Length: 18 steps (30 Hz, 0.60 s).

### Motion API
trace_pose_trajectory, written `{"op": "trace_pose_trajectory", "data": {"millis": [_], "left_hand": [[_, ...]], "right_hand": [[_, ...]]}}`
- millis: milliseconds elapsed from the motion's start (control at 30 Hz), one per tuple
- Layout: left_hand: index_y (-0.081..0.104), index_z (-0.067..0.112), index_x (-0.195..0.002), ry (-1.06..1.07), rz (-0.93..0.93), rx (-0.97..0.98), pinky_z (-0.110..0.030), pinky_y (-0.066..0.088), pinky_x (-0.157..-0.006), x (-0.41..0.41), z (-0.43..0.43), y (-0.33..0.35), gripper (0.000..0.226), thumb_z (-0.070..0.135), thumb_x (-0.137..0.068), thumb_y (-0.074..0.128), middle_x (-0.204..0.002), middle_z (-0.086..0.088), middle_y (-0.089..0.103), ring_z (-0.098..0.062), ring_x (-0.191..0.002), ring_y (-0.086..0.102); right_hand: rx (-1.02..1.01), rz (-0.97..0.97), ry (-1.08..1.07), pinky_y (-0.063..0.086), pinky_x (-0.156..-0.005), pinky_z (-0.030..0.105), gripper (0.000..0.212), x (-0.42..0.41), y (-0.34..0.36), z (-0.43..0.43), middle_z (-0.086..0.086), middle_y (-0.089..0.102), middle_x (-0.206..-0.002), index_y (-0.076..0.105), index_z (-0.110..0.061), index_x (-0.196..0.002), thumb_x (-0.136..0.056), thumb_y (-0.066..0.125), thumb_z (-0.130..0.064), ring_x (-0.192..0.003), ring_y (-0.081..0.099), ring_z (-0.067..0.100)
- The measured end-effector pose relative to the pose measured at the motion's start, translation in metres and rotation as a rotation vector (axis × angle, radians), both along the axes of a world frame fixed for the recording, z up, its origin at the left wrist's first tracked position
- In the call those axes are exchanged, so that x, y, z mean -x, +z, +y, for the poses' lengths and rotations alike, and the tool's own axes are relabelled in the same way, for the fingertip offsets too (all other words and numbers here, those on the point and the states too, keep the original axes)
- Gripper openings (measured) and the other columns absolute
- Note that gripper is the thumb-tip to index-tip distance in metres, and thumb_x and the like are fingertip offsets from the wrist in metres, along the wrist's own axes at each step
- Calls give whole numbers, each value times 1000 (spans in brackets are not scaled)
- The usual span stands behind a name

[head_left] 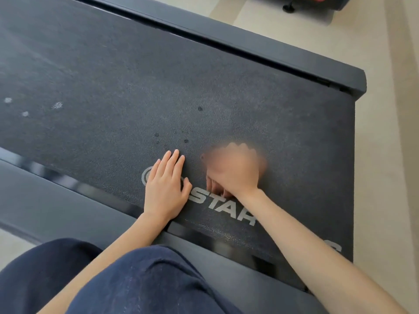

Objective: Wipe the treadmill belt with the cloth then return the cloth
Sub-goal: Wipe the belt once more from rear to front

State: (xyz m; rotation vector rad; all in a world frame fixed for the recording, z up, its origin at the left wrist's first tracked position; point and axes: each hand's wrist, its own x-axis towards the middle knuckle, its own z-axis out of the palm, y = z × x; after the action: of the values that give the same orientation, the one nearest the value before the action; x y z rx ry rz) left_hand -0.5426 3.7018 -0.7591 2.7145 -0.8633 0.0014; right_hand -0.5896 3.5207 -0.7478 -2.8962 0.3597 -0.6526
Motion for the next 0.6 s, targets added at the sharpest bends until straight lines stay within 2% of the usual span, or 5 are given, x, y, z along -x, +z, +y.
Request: {"op": "trace_pose_trajectory", "data": {"millis": [100,167,267,433,600], "left_hand": [[52,4,-132,-4,-4,3,-43,26,-112,0,2,0,58,32,-84,36,-143,-13,46,-29,-135,38],[53,3,-131,-9,-9,13,-44,26,-112,-1,3,-2,58,32,-84,36,-142,-13,46,-30,-135,38],[53,2,-131,-14,-11,26,-45,28,-111,-1,3,-4,57,31,-85,35,-142,-15,47,-31,-134,38],[53,0,-130,-2,-16,40,-47,29,-110,1,1,-7,57,29,-86,32,-140,-15,48,-32,-133,40],[53,0,-131,-31,6,36,-46,30,-111,0,3,-5,57,29,-86,33,-141,-14,48,-32,-133,41]], "right_hand": [[25,63,-67,37,-64,37,35,-34,2,-5,2,59,-78,65,-19,-79,-75,54,-52,-74,53,27],[34,53,-22,35,-64,36,35,-19,2,-7,2,59,-81,64,-19,-81,-77,54,-52,-75,52,26],[-11,50,94,34,-66,34,32,56,1,-9,0,59,-84,66,-19,-82,-80,60,-50,-77,50,22],[-27,40,31,35,-67,35,24,166,5,-8,-3,60,-81,70,-19,-78,-75,65,-42,-76,50,23],[-41,21,-6,33,-68,31,20,117,0,19,-7,58,-77,68,-23,-75,-74,66,-43,-75,49,19]]}}
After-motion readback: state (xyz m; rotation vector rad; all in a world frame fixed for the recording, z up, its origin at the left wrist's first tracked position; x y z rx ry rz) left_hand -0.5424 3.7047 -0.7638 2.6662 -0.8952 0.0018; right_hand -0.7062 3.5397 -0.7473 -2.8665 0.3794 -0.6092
